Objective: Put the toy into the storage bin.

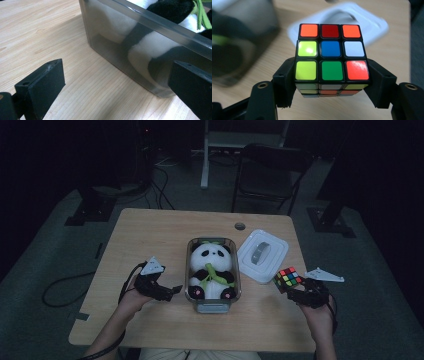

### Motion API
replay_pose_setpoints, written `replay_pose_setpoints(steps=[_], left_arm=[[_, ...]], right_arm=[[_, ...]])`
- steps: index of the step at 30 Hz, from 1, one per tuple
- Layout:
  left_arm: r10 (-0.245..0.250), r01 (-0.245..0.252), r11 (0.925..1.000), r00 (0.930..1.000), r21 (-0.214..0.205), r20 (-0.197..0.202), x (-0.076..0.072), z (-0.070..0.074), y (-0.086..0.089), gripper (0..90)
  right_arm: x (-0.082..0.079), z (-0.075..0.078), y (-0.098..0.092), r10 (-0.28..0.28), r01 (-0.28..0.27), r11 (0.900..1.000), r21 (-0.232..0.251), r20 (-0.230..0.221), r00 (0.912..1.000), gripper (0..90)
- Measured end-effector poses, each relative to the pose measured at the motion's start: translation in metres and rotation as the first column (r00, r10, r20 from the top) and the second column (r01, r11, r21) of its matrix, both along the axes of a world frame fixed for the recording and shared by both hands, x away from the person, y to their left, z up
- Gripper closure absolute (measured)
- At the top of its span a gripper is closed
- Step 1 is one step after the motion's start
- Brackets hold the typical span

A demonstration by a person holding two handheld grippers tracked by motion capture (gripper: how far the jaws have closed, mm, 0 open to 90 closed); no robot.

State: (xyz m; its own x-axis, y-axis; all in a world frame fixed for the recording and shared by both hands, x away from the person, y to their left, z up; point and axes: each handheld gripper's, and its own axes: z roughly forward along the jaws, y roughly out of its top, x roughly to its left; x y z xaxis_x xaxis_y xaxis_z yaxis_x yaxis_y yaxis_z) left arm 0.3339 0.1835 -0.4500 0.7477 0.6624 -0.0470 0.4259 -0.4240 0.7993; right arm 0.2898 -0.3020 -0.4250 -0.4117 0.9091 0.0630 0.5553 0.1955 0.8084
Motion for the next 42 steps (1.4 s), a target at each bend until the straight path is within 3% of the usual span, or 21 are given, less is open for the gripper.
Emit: replay_pose_setpoints(steps=[4, 11, 12, 19, 28, 31, 34, 36, 41, 42], left_arm=[[-0.002, 0.002, 1.0000, 1.0000, 0.002, -0.001, 0.000, 0.000, -0.001, 1.7], [-0.005, 0.005, 1.0000, 1.0000, -0.004, 0.000, -0.001, 0.002, -0.001, 1.7], [-0.007, 0.007, 1.0000, 1.0000, -0.003, 0.001, -0.001, 0.002, -0.001, 1.7], [-0.001, 0.001, 1.0000, 1.0000, -0.008, 0.004, -0.001, 0.003, 0.000, 1.7], [-0.009, 0.009, 0.9997, 1.0000, -0.023, 0.000, -0.004, 0.010, 0.001, 2.3], [0.037, -0.039, 0.9977, 0.9989, -0.055, -0.028, -0.002, 0.017, 0.003, 3.9], [0.045, -0.046, 0.9968, 0.9988, -0.065, -0.021, -0.003, 0.021, 0.004, 3.9], [0.038, -0.038, 0.9974, 0.9993, -0.061, 0.001, -0.004, 0.026, 0.003, 4.0], [0.029, -0.027, 0.9964, 0.9995, -0.080, 0.014, -0.004, 0.029, 0.001, 4.3], [0.019, -0.013, 0.9949, 0.9982, -0.100, 0.057, -0.005, 0.034, -0.001, 4.3]], right_arm=[[-0.002, 0.023, 0.022, 0.096, -0.096, 0.9953, 0.003, 0.048, 0.9942, 34.0], [0.001, 0.043, 0.057, 0.227, -0.230, 0.9731, 0.017, 0.090, 0.9696, 34.0], [0.003, 0.047, 0.069, 0.270, -0.274, 0.9615, 0.025, 0.096, 0.9580, 34.0], [0.010, 0.049, 0.116, 0.411, -0.412, 0.9111, 0.001, 0.078, 0.9084, 34.0], [0.014, 0.039, 0.158, 0.535, -0.534, 0.8450, -0.027, 0.016, 0.8450, 34.0], [0.013, 0.036, 0.163, 0.540, -0.539, 0.8412, -0.043, 0.007, 0.8418, 34.0], [0.013, 0.036, 0.161, 0.543, -0.542, 0.8398, -0.025, 0.004, 0.8400, 34.0], [0.011, 0.034, 0.160, 0.556, -0.556, 0.8307, -0.021, -0.013, 0.8310, 34.0], [0.012, 0.031, 0.160, 0.561, -0.561, 0.8272, -0.028, -0.025, 0.8277, 34.0], [0.013, 0.030, 0.161, 0.564, -0.564, 0.8254, -0.019, -0.029, 0.8255, 34.0]])
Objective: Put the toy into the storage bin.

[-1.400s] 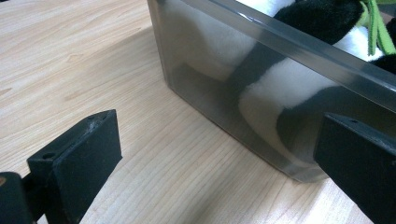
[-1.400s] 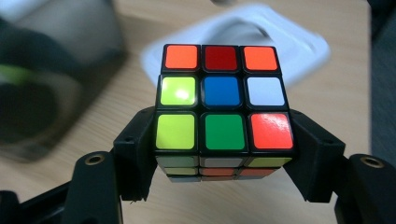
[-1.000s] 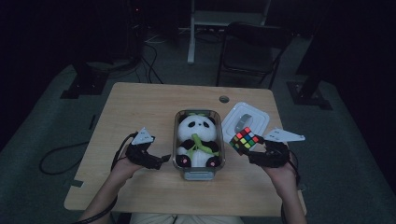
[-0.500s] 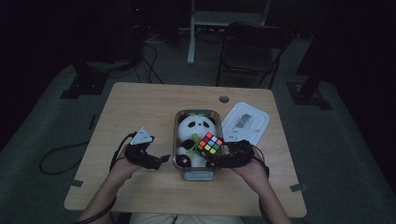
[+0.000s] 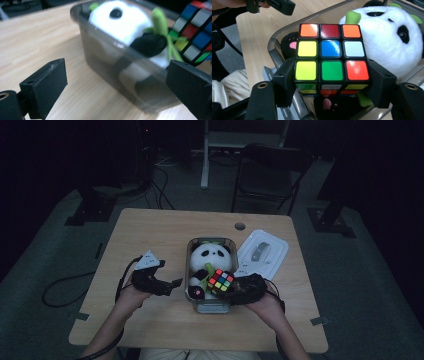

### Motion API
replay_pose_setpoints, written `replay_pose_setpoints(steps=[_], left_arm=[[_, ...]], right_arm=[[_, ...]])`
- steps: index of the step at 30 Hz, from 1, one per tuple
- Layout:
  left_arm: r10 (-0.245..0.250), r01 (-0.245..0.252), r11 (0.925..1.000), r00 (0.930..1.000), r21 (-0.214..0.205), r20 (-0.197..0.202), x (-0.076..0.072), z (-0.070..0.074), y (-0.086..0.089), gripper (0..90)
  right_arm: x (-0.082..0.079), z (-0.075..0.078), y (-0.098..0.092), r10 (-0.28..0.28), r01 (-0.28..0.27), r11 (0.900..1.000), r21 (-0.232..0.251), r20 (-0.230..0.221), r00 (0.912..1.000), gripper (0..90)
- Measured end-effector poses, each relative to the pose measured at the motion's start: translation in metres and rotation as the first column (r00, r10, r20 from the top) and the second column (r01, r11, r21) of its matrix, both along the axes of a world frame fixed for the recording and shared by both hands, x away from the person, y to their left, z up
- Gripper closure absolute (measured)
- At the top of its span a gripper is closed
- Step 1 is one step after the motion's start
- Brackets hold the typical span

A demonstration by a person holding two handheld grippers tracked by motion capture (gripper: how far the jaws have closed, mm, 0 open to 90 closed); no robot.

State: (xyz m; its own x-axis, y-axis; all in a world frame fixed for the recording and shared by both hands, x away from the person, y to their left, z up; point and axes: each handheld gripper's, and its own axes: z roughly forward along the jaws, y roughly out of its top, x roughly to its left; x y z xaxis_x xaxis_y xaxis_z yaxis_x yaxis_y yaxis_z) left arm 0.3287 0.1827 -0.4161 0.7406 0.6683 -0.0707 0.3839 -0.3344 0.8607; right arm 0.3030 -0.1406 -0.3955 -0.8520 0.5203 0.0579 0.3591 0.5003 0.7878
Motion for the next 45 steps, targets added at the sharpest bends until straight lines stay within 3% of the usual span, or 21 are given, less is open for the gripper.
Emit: replay_pose_setpoints(steps=[6, 12, 17, 22, 25, 28, 30, 32, 36, 40, 42, 43, 45], left_arm=[[-0.028, 0.028, 0.9994, 0.9996, 0.021, 0.000, -0.004, 0.014, -0.010, 4.3], [-0.087, 0.088, 0.9954, 0.9957, 0.037, -0.032, -0.008, 0.024, -0.025, 4.3], [-0.100, 0.101, 0.9937, 0.9943, 0.047, -0.037, -0.010, 0.030, -0.035, 4.3], [-0.114, 0.116, 0.9906, 0.9931, 0.073, -0.025, -0.013, 0.034, -0.041, 4.3], [-0.132, 0.133, 0.9886, 0.9910, 0.071, -0.021, -0.016, 0.037, -0.044, 4.3], [-0.153, 0.153, 0.9857, 0.9882, 0.071, -0.010, -0.020, 0.041, -0.048, 4.4], [-0.169, 0.168, 0.9839, 0.9855, 0.061, 0.013, -0.024, 0.044, -0.050, 9.9], [-0.186, 0.185, 0.9812, 0.9823, 0.054, 0.019, -0.028, 0.047, -0.052, 17.9], [-0.256, 0.254, 0.9662, 0.9662, 0.042, 0.031, -0.034, 0.050, -0.058, 43.7], [-0.302, 0.300, 0.9525, 0.9531, 0.052, 0.023, -0.036, 0.047, -0.064, 64.7], [-0.302, 0.300, 0.9525, 0.9531, 0.052, 0.023, -0.036, 0.047, -0.064, 68.2], [-0.324, 0.322, 0.9442, 0.9459, 0.069, 0.017, -0.038, 0.044, -0.069, 72.2], [-0.331, 0.329, 0.9415, 0.9436, 0.074, 0.016, -0.038, 0.043, -0.070, 77.0]], right_arm=[[0.005, -0.004, 0.009, 0.023, -0.024, 0.9993, -0.027, -0.017, 0.9996, 33.9], [0.010, -0.008, 0.008, 0.028, -0.028, 0.9996, -0.008, -0.047, 0.9985, 33.9], [0.009, -0.006, 0.007, 0.024, -0.024, 0.9997, -0.008, -0.053, 0.9983, 33.3], [0.007, 0.005, -0.001, 0.030, -0.027, 0.9986, 0.044, -0.057, 0.9979, 23.5], [0.007, 0.013, -0.009, -0.006, 0.010, 0.9963, 0.086, -0.040, 0.9992, 22.9], [0.006, 0.020, -0.015, -0.077, 0.080, 0.9900, 0.117, -0.026, 0.9967, 28.3], [0.006, 0.023, -0.017, -0.120, 0.122, 0.9853, 0.120, -0.020, 0.9925, 39.5], [0.004, 0.024, -0.018, -0.124, 0.124, 0.9858, 0.114, -0.007, 0.9923, 52.3], [0.002, 0.026, -0.017, -0.108, 0.108, 0.9885, 0.106, -0.004, 0.9942, 76.6], [-0.001, 0.024, -0.014, -0.087, 0.086, 0.9921, 0.091, -0.001, 0.9962, 84.6], [-0.002, 0.024, -0.013, -0.082, 0.082, 0.9930, 0.085, -0.002, 0.9967, 84.6], [-0.003, 0.022, -0.010, -0.068, 0.068, 0.9947, 0.076, -0.004, 0.9977, 86.4], [-0.003, 0.020, -0.008, -0.064, 0.065, 0.9959, 0.064, -0.008, 0.9979, 86.6]])
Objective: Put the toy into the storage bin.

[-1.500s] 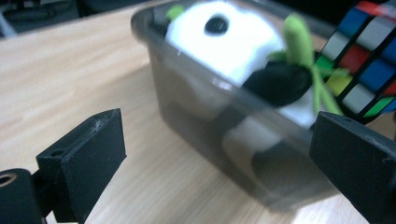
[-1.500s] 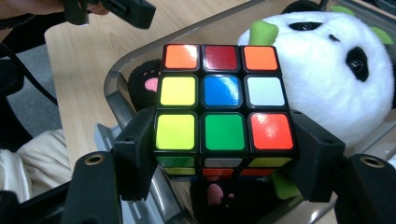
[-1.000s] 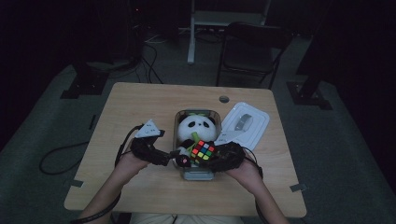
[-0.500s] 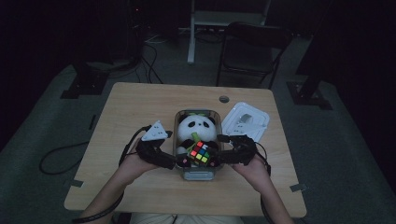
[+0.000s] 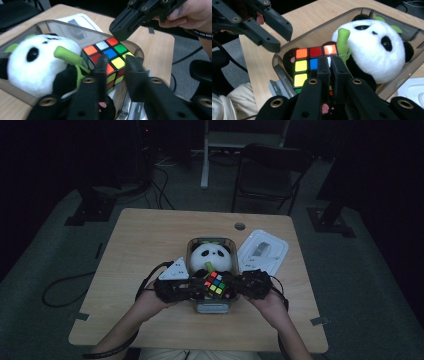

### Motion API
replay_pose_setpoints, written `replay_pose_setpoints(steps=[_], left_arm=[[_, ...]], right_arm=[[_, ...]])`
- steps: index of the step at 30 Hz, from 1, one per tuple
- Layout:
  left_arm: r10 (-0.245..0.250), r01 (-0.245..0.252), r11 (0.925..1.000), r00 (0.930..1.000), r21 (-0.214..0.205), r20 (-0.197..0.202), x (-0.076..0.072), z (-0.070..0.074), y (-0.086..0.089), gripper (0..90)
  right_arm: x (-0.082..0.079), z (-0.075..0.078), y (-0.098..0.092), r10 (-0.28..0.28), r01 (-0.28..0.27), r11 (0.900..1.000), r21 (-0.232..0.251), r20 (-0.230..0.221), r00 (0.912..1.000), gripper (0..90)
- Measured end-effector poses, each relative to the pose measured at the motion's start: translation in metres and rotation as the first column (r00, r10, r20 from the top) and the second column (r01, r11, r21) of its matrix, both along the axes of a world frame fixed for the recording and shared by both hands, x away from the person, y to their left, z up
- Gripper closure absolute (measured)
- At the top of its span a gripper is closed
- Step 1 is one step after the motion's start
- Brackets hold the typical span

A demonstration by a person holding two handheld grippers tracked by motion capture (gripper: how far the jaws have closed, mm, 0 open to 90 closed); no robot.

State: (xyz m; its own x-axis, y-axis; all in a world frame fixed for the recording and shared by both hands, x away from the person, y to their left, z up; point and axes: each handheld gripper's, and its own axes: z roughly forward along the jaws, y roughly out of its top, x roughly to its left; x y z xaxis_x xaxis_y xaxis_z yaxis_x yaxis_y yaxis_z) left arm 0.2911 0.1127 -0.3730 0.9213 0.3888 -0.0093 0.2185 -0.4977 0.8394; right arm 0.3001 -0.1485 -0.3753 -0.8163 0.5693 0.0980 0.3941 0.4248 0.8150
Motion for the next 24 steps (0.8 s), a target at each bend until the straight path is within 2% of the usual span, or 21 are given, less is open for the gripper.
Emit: replay_pose_setpoints(steps=[2, 6, 7, 8, 10, 11, 13, 14, 17, 20, 21, 24], left_arm=[[-0.006, 0.006, 0.9997, 1.0000, 0.025, -0.002, 0.002, -0.004, -0.004, 80.6], [-0.004, 0.004, 0.9987, 1.0000, 0.051, -0.002, 0.004, -0.008, -0.007, 80.8], [-0.013, 0.013, 0.9975, 0.9999, 0.070, 0.000, 0.005, -0.011, -0.009, 82.4], [-0.016, 0.016, 0.9973, 0.9998, 0.072, -0.008, 0.006, -0.013, -0.010, 82.4], [-0.015, 0.015, 0.9962, 0.9999, 0.085, -0.001, 0.006, -0.014, -0.010, 82.4], [0.002, -0.002, 0.9972, 1.0000, 0.075, -0.001, 0.007, -0.015, -0.010, 82.3], [0.006, -0.006, 0.9976, 1.0000, 0.069, -0.002, 0.008, -0.015, -0.010, 82.2], [0.011, -0.010, 0.9989, 0.9998, 0.045, -0.016, 0.010, -0.014, -0.008, 82.0], [-0.005, 0.005, 0.9995, 1.0000, 0.032, -0.002, 0.007, -0.008, -0.012, 82.0], [-0.006, 0.005, 0.9986, 0.9999, 0.052, 0.015, 0.007, -0.006, -0.017, 82.1], [-0.015, 0.014, 0.9974, 0.9998, 0.071, 0.012, 0.008, -0.007, -0.022, 82.1], [-0.015, 0.014, 0.9961, 0.9998, 0.087, 0.011, 0.010, -0.010, -0.025, 82.2]], right_arm=[[0.001, -0.002, 0.002, 0.007, -0.007, 1.0000, -0.006, -0.011, 0.9999, 87.5], [0.002, -0.004, 0.003, 0.005, -0.005, 1.0000, -0.008, -0.013, 0.9999, 88.9], [0.003, -0.005, 0.004, 0.003, -0.003, 0.9998, -0.018, -0.014, 0.9999, 90.0], [0.003, -0.006, 0.005, 0.001, -0.001, 0.9995, -0.032, -0.015, 0.9999, 90.0], [0.004, -0.010, 0.007, 0.000, -0.001, 0.9988, -0.049, -0.017, 0.9998, 90.0], [0.005, -0.011, 0.007, -0.007, 0.006, 0.9985, -0.055, -0.017, 0.9998, 90.0], [0.006, -0.012, 0.006, -0.009, 0.008, 0.9989, -0.047, -0.021, 0.9997, 90.0], [0.007, -0.012, 0.005, -0.007, 0.006, 0.9994, -0.033, -0.031, 0.9995, 90.0], [0.007, -0.011, 0.007, -0.006, 0.005, 0.9990, -0.043, -0.027, 0.9996, 90.0], [0.007, -0.010, 0.010, 0.000, -0.001, 0.9984, -0.057, -0.026, 0.9997, 90.0], [0.007, -0.010, 0.012, 0.000, -0.002, 0.9983, -0.059, -0.025, 0.9997, 90.0], [0.008, -0.011, 0.015, 0.005, -0.007, 0.9977, -0.068, -0.026, 0.9997, 90.0]])
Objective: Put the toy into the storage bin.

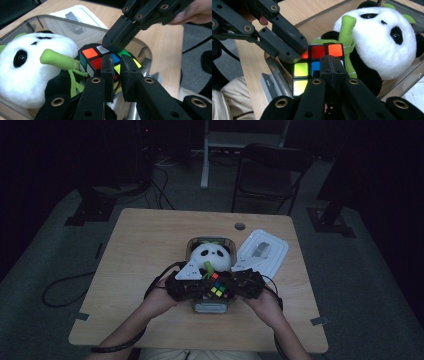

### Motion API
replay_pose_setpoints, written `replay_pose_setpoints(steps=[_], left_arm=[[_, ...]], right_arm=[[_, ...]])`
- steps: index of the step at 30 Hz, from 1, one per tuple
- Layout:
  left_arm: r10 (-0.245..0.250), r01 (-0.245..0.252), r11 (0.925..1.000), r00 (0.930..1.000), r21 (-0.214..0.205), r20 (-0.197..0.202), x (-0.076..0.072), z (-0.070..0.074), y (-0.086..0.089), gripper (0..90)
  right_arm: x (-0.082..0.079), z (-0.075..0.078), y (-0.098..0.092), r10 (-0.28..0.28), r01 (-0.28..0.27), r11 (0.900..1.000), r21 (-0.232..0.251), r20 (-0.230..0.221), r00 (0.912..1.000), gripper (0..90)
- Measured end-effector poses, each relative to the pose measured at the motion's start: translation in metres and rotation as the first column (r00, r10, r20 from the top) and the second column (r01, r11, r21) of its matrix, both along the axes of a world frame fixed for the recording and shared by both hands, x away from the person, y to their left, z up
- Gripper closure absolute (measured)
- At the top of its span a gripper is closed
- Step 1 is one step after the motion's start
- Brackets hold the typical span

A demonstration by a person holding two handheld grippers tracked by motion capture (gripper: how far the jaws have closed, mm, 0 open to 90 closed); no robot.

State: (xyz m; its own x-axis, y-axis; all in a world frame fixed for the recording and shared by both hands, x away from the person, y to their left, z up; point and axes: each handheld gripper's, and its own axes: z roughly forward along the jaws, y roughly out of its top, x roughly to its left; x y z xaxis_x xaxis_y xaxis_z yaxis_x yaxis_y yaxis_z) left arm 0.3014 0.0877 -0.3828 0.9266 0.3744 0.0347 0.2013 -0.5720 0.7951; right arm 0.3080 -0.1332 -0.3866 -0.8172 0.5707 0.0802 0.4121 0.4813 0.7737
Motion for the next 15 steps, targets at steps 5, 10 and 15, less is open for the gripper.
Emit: replay_pose_setpoints(steps=[5, 10, 15], left_arm=[[0.012, -0.012, 0.9999, 0.9997, -0.004, -0.020, 0.010, -0.006, 0.002, 90.0], [0.006, -0.006, 1.0000, 0.9993, 0.001, -0.037, 0.015, -0.012, 0.004, 90.0], [0.000, 0.001, 0.9999, 0.9992, 0.016, -0.040, 0.018, -0.018, 0.005, 90.0]], right_arm=[[0.001, -0.001, 0.004, 0.011, -0.012, 0.9997, -0.021, -0.002, 0.9999, 90.0], [0.004, -0.004, 0.010, 0.021, -0.021, 0.9989, -0.043, -0.013, 0.9997, 90.0], [0.008, -0.008, 0.014, 0.025, -0.027, 0.9969, -0.073, -0.028, 0.9993, 90.0]])
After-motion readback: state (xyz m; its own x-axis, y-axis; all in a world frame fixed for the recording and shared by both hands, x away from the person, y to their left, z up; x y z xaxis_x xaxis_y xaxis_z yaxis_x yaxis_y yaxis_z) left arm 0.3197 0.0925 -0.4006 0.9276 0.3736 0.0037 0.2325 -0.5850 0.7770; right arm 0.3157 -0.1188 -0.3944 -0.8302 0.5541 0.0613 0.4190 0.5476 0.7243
